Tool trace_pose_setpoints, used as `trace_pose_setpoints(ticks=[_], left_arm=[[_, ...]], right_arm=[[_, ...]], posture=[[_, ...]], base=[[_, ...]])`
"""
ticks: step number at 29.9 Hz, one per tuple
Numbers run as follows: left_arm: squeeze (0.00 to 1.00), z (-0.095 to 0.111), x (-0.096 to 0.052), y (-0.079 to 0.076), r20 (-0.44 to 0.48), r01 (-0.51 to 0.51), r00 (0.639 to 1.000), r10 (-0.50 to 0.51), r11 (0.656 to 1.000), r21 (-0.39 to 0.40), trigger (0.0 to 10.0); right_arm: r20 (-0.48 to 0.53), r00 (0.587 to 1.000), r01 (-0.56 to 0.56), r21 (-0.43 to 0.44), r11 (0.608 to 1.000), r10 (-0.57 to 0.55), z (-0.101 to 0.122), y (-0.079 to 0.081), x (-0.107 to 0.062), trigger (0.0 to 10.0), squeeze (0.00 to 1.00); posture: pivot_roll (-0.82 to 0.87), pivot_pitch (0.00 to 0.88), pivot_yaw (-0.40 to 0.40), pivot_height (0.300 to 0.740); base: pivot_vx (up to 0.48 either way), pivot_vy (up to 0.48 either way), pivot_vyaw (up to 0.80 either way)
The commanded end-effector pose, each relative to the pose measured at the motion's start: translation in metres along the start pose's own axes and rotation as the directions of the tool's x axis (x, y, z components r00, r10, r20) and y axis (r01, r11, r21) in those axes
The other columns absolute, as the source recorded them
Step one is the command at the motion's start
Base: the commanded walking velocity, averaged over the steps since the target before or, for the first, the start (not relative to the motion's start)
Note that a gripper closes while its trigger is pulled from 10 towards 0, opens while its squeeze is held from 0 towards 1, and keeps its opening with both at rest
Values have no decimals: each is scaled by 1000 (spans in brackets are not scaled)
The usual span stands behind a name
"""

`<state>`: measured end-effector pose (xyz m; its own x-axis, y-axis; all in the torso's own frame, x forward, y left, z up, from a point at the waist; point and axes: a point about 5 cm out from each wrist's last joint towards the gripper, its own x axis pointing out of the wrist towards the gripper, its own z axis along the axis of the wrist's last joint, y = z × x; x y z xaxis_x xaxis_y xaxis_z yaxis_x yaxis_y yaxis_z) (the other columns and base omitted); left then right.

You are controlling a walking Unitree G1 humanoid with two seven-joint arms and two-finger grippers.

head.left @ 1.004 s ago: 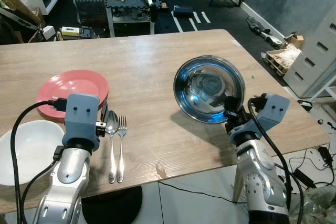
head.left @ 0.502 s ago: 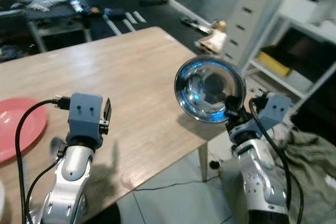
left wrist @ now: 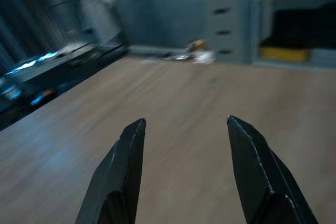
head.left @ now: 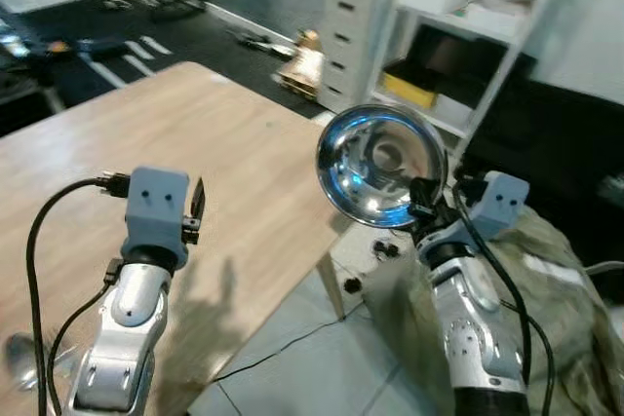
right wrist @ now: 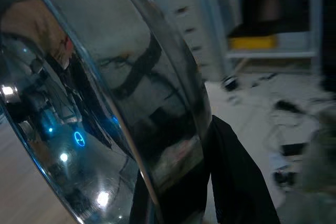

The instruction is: Setting the table

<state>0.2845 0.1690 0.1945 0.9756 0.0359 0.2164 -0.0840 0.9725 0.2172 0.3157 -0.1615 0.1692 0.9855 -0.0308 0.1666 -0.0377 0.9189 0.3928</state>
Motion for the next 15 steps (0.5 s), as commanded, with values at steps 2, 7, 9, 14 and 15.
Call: trace_pose_setpoints(ticks=[2, 7, 9, 14, 15], left_arm=[[0, -3, 0, 1, -4, 5, 1000, -5, 1000, 11, 10000], [0, 2, 4, -3, 23, 48, 999, -48, 999, 13, 10000], [0, 2, 4, -4, 26, 58, 998, -59, 998, 15, 10000], [0, -3, 1, -11, 1, 114, 993, -114, 993, -12, 10000], [0, -4, 0, -13, -3, 126, 992, -126, 992, -14, 10000]], right_arm=[[32, 999, -7, 15, 1000, 7, 3, 3, -1, 10000, 0], [37, 999, 0, 6, 1000, -1, 5, 0, -2, 10000, 0], [37, 999, 1, 1, 1000, -1, 5, 0, -3, 10000, 0], [27, 1000, 3, -52, 999, -2, 2, -4, -8, 10000, 0], [23, 1000, 4, -60, 998, -2, 1, -5, -9, 10000, 0]], posture=[[35, 12, 76, 740], [34, 9, 78, 740], [34, 8, 77, 740], [26, 10, 78, 740], [24, 13, 77, 740]], base=[[0, 0, -800], [0, 0, -800], [0, 0, -800], [0, 0, -800], [0, 0, -800]])
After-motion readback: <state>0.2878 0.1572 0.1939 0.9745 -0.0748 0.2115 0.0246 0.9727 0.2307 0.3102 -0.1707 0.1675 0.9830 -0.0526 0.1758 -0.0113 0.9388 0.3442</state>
